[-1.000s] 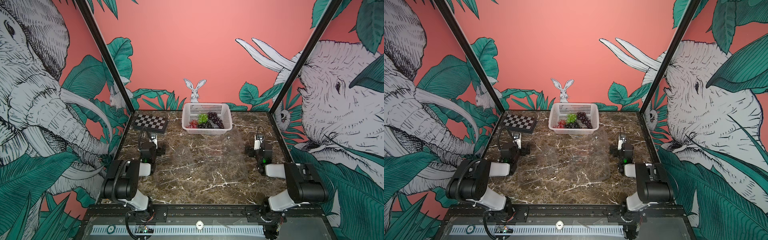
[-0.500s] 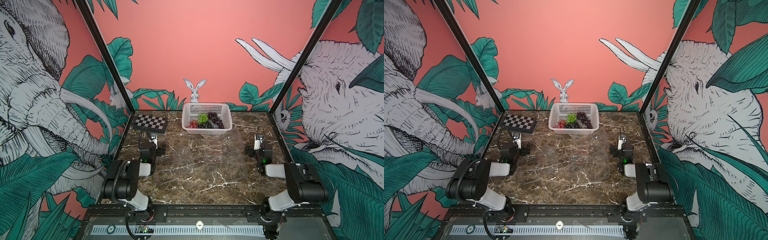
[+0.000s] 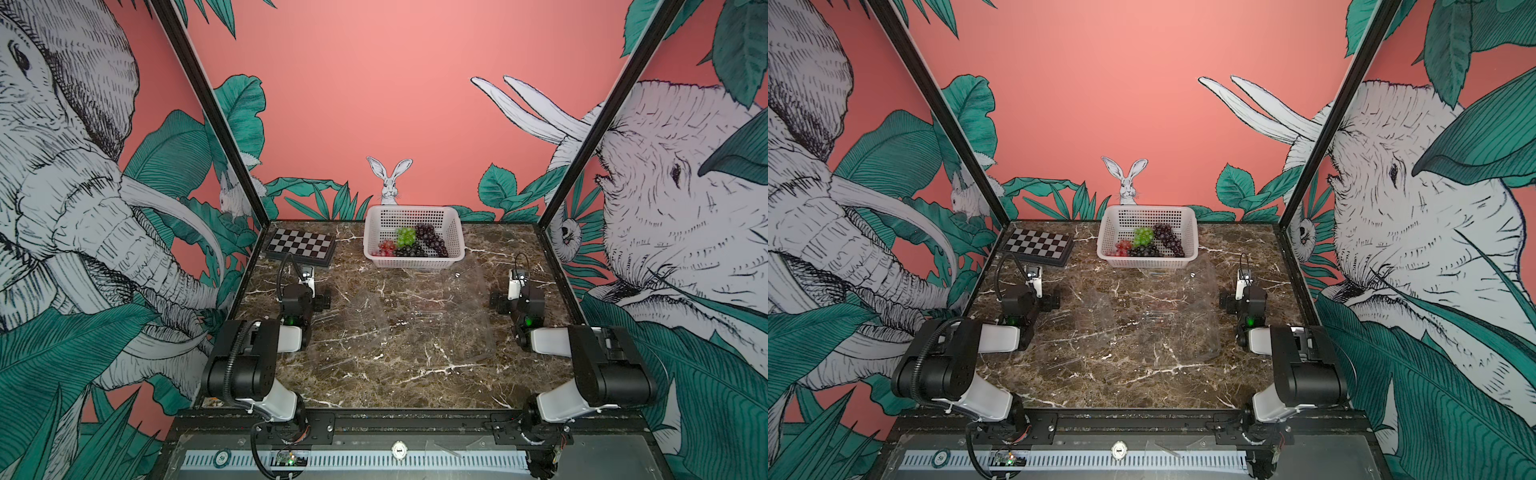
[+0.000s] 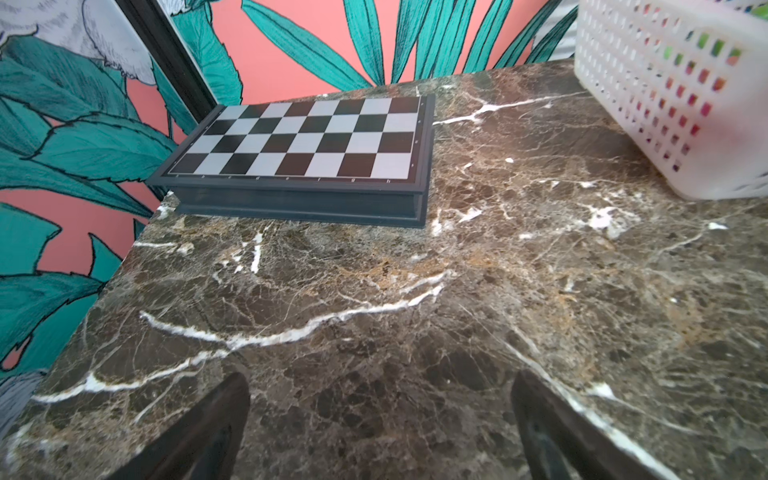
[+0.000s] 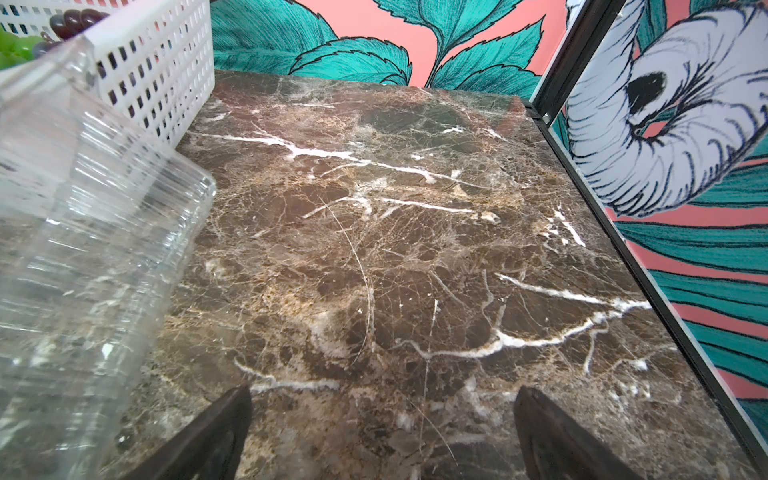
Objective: Pack grapes into containers
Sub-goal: Move the basket to the center of the board.
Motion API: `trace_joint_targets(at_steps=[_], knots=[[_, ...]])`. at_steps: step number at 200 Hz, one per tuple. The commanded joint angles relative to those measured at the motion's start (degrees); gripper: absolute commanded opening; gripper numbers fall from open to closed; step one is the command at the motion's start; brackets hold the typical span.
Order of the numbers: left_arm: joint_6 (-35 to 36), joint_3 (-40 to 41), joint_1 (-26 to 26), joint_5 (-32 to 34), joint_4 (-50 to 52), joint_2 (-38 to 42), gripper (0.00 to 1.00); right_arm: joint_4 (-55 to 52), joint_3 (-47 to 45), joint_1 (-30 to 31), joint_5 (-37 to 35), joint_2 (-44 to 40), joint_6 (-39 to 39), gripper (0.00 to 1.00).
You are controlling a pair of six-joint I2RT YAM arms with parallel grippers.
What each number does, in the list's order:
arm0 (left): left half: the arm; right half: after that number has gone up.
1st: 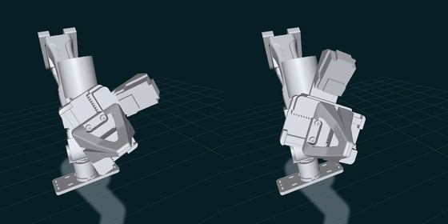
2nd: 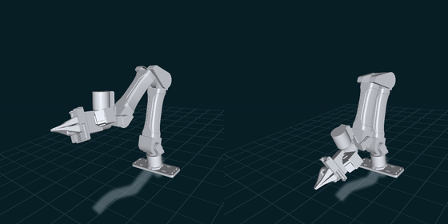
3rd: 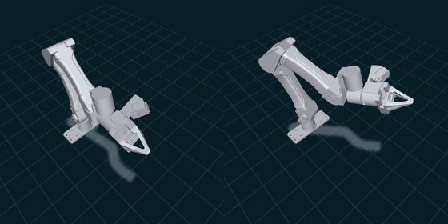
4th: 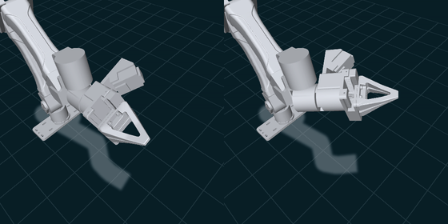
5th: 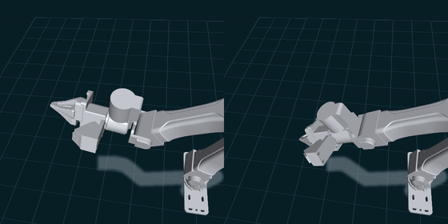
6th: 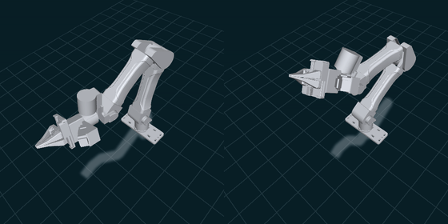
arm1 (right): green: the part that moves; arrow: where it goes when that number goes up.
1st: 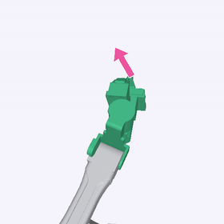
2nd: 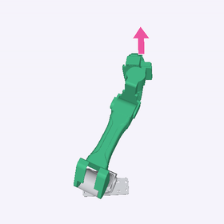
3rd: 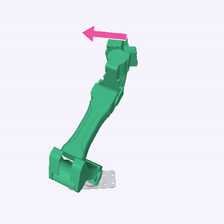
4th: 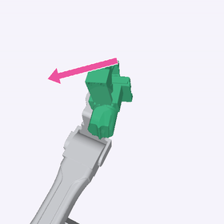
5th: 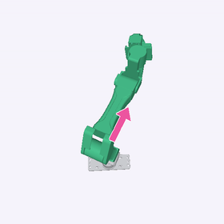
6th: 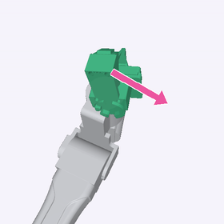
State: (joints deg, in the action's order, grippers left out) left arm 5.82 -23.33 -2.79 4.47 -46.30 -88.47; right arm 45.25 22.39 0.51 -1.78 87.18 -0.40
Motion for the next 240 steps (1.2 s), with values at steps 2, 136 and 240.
trace_joint_targets(at_steps=[2, 136, 240], knots=[[-0.9, -5.2, 0.2, 2.7, 11.9, 7.4, 0.99, 0.5, 2.0, 0.4, -6.8, -1.1, 2.2, 0.98], [-44.5, -24.9, -0.9, -14.1, 41.9, 16.8, 1.00, -47.9, 19.3, 0.3, -11.7, -21.4, 25.6, 0.98], [-35.7, -46.0, -13.5, -8.8, 62.9, -0.3, 1.00, -65.2, 49.9, 12.9, -5.4, 5.4, 19.7, 0.96]])
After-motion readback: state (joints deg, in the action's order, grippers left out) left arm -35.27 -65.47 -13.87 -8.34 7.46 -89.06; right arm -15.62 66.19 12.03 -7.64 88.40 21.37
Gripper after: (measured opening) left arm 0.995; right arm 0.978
